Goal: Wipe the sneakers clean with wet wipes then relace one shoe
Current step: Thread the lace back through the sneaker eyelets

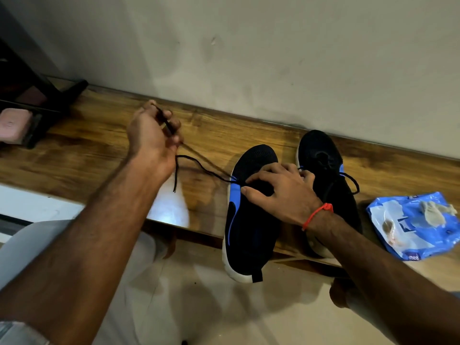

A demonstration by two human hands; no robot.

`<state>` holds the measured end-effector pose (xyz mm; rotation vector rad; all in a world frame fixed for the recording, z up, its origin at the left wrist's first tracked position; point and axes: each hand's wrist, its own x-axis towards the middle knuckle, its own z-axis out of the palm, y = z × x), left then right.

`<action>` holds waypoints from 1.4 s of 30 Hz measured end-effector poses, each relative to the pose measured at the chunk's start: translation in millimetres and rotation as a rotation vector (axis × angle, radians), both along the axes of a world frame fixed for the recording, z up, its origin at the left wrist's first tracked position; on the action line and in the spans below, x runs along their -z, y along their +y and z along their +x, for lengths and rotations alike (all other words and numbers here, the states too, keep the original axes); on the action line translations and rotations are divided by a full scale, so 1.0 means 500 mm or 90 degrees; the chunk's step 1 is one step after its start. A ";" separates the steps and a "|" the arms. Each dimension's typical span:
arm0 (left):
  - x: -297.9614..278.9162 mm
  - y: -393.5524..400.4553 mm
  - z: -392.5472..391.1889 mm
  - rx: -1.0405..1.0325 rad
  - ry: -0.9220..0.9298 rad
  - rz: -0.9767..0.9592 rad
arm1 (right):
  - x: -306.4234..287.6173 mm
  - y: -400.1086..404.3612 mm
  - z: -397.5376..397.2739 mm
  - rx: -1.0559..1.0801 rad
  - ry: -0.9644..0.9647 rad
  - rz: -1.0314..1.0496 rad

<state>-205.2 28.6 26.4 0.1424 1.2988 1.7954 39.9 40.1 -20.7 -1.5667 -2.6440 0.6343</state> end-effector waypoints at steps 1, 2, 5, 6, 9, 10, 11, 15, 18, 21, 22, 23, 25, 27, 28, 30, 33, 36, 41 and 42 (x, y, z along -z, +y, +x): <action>0.000 -0.006 0.010 0.077 0.111 -0.076 | -0.001 0.000 0.000 -0.002 0.000 0.003; 0.007 -0.015 0.029 0.188 0.265 -0.158 | -0.002 0.001 0.000 -0.001 -0.001 0.004; 0.045 -0.043 0.091 0.598 0.767 -0.297 | -0.004 0.002 -0.001 -0.004 -0.007 0.007; 0.058 -0.049 0.102 0.705 0.880 -0.345 | -0.003 0.002 -0.001 -0.007 -0.013 0.011; 0.075 -0.049 0.098 0.832 0.916 -0.421 | -0.003 0.001 0.002 -0.009 -0.017 0.017; 0.072 -0.046 0.096 0.802 0.839 -0.395 | -0.003 0.001 0.003 -0.008 -0.015 0.016; 0.067 -0.043 0.097 0.717 0.743 -0.341 | -0.003 0.000 0.005 -0.006 -0.012 0.015; 0.014 -0.010 0.070 0.110 0.284 -0.048 | -0.005 0.001 0.004 -0.012 -0.016 0.012; -0.011 -0.013 0.047 0.064 0.028 0.035 | -0.005 0.001 0.004 -0.018 -0.025 0.014; 0.031 -0.029 0.070 0.368 0.572 -0.155 | -0.006 0.001 0.003 -0.022 -0.038 0.013; 0.057 -0.035 0.080 0.500 0.799 -0.181 | -0.006 0.002 0.003 -0.024 -0.042 0.016; 0.082 -0.040 0.088 0.622 0.923 -0.201 | -0.006 0.002 0.002 -0.028 -0.047 0.023; 0.106 -0.046 0.098 0.779 0.953 -0.261 | -0.006 0.003 0.002 -0.034 -0.058 0.037; 0.093 -0.041 0.096 0.802 0.932 -0.294 | -0.006 0.003 0.003 -0.034 -0.066 0.040; 0.079 -0.038 0.092 0.784 0.937 -0.297 | -0.007 0.002 0.004 -0.033 -0.066 0.036; 0.054 -0.033 0.073 0.679 0.938 -0.317 | -0.008 0.003 0.008 -0.035 -0.063 0.025; 0.036 -0.031 0.036 0.569 0.948 -0.384 | -0.010 0.006 0.012 -0.044 -0.056 0.017; 0.052 -0.036 0.027 0.720 0.908 -0.496 | -0.010 0.007 0.012 -0.051 -0.073 0.002; 0.053 -0.038 0.032 0.725 0.812 -0.568 | -0.006 0.019 0.027 0.066 0.233 -0.068; 0.053 -0.037 0.034 0.676 0.849 -0.591 | -0.008 0.022 0.029 0.115 0.323 -0.077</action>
